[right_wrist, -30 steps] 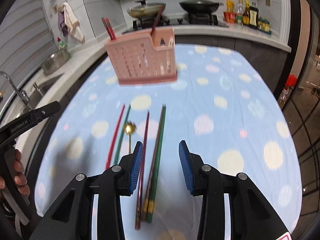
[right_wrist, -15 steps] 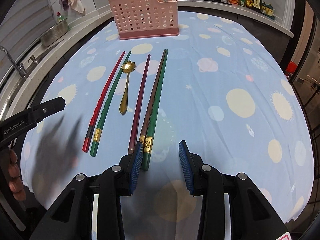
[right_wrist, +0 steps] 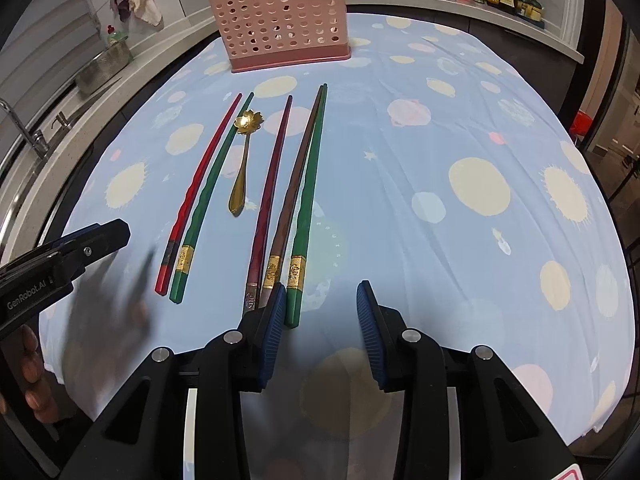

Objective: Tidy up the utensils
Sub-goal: 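Move both tools back toward the red and green chopsticks, then grasp a red chopstick with the left tool while the right tool grasps a green one, then lift both chopsticks and carry them over the pink holder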

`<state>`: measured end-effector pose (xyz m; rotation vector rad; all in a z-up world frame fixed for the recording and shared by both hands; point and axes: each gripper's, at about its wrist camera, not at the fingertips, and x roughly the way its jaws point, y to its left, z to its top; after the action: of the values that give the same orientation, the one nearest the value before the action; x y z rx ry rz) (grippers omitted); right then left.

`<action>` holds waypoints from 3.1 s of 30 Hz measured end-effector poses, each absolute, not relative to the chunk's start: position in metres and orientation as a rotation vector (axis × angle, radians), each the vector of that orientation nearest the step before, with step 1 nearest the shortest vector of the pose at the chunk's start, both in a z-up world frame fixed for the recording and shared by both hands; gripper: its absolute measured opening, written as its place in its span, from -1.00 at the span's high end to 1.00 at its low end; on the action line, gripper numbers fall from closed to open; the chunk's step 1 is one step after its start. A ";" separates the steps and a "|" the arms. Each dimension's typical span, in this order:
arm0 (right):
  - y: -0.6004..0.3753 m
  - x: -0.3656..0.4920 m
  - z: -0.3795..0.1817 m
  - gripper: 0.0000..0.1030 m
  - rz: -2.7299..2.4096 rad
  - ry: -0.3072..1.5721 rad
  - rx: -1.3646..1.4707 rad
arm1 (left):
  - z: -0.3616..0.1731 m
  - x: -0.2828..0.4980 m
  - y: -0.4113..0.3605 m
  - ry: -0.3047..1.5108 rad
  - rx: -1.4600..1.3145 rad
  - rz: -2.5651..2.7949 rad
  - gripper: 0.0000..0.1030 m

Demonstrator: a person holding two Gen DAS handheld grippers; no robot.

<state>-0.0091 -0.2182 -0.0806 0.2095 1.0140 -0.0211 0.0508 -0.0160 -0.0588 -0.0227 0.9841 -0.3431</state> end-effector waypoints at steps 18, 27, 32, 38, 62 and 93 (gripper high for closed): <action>-0.218 0.001 -0.083 0.75 -0.034 1.006 0.182 | -0.065 0.047 -0.033 1.003 0.009 -0.389 0.06; -0.228 -0.004 -0.084 0.87 -0.046 1.008 0.219 | -0.072 0.045 -0.042 1.016 0.026 -0.409 0.06; -0.229 -0.004 -0.084 0.87 -0.043 1.010 0.233 | -0.080 0.050 -0.045 1.028 0.041 -0.390 0.07; -0.229 -0.004 -0.085 0.87 -0.040 1.011 0.238 | -0.083 0.049 -0.052 1.009 0.084 -0.372 0.08; -0.236 -0.017 -0.051 0.87 -0.030 0.940 0.267 | -0.049 0.039 -0.007 0.953 -0.027 -0.365 0.87; -0.279 0.024 0.085 0.87 -0.054 0.589 0.314 | 0.073 0.092 0.014 0.681 -0.133 -0.343 0.87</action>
<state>0.0239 -0.2790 0.0848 0.3138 0.5889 -0.0544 0.0915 0.0143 0.0729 -0.1327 0.6812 -0.3426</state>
